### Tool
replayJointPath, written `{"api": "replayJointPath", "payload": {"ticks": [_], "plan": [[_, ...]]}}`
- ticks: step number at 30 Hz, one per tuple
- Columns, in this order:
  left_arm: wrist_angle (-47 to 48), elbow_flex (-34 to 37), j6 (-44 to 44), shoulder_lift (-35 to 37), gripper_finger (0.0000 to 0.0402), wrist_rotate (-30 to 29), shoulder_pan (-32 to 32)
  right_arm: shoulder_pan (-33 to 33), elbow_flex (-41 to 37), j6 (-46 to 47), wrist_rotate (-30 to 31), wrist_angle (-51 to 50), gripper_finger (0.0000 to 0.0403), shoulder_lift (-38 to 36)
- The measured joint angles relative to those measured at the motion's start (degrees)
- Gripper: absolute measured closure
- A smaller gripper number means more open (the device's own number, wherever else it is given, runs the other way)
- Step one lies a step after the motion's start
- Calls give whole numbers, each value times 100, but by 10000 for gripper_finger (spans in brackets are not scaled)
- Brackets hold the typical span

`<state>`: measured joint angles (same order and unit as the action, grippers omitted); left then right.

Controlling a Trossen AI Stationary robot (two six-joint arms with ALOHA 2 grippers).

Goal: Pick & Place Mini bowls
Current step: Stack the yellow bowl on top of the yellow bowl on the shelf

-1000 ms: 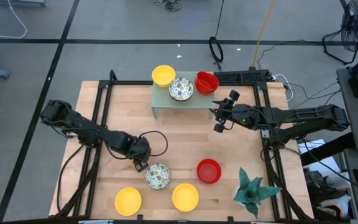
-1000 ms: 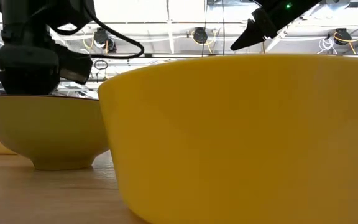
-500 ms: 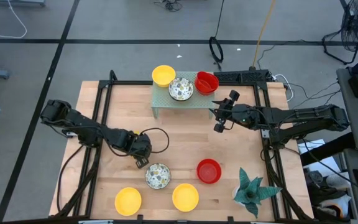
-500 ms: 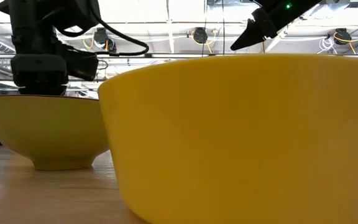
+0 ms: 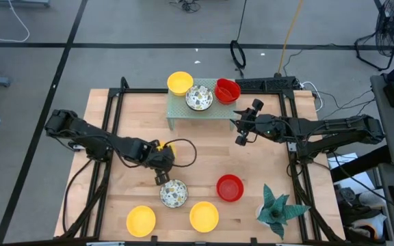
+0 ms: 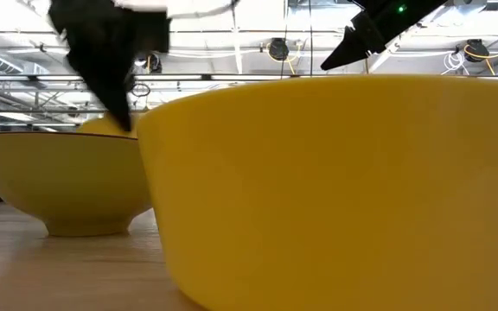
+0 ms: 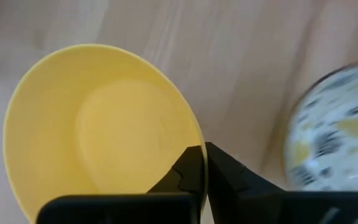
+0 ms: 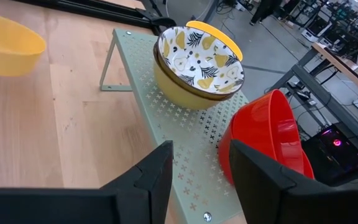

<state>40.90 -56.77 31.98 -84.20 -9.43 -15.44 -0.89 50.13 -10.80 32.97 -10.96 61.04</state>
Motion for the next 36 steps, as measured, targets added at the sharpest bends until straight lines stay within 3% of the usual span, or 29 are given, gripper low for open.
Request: {"api": "replayJointPath", "payload": {"ticks": [10, 16, 28, 36], "plan": [[442, -1749, -1794, 0, 383, -1137, 82, 0, 0, -43, 0, -2, 259, 0], [387, -2372, -2789, 0, 393, -1776, 671, 0, 0, -43, 0, -1, 259, 0], [-562, -2452, -4116, 0, 389, -1754, 2850, 0, 0, -43, 0, -2, 259, 0], [-1145, -2406, -4087, -254, 395, -685, 3929, 0, 0, -43, 0, -2, 259, 0]]}}
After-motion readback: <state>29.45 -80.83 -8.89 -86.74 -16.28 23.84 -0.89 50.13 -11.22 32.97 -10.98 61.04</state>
